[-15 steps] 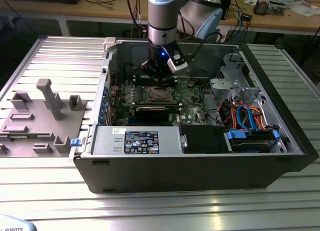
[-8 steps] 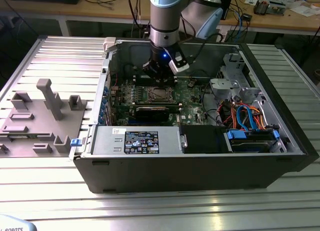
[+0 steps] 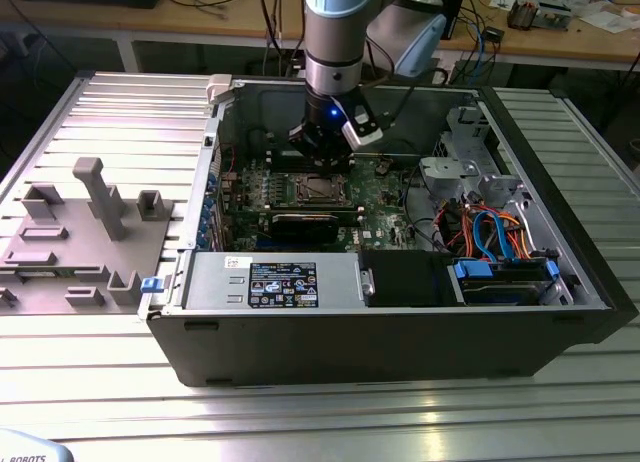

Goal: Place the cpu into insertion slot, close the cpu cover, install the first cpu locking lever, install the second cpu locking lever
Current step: 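Install the first cpu locking lever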

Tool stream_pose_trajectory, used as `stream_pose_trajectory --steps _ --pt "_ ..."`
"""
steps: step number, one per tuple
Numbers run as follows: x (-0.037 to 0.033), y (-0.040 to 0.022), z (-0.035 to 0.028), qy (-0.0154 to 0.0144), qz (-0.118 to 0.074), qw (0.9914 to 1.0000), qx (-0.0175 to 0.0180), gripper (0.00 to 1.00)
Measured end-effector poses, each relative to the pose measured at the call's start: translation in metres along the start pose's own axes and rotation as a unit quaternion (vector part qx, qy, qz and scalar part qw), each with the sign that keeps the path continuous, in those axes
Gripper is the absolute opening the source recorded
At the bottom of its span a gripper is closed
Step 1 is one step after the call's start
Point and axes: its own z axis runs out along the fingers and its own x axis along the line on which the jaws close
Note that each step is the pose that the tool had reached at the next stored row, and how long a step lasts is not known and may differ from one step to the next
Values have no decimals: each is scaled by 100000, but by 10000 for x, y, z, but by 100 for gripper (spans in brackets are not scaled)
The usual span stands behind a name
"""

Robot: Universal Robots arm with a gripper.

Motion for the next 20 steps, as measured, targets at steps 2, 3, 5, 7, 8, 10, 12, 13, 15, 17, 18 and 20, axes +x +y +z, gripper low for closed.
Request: stream_pose_trajectory --steps 2,3,5,7,8,10,12,13,15,17,18,20 --pt "-30 -2 6 104 -41 100000 0 11" --pt "-40 -3 8 128 -83 100000 0 11" --pt "-47 -5 7 138 -217 100000 -53 11" --pt "-46 -8 3 152 -386 99999 -297 11" --pt "-44 -11 -1 166 -463 99998 -483 11" --pt "-43 -6 -1 190 -670 99994 -812 11" --pt "-47 1 0 138 -817 99993 -871 11" --pt "-49 5 -1 82 -855 99992 -925 11" --pt "-50 9 -21 -66 -890 99991 -980 11" --pt "-50 10 -65 -198 -918 99991 -915 11" --pt "-49 11 -86 -286 -927 99991 -913 11" --pt "-50 12 -112 -398 -943 99991 -881 11"
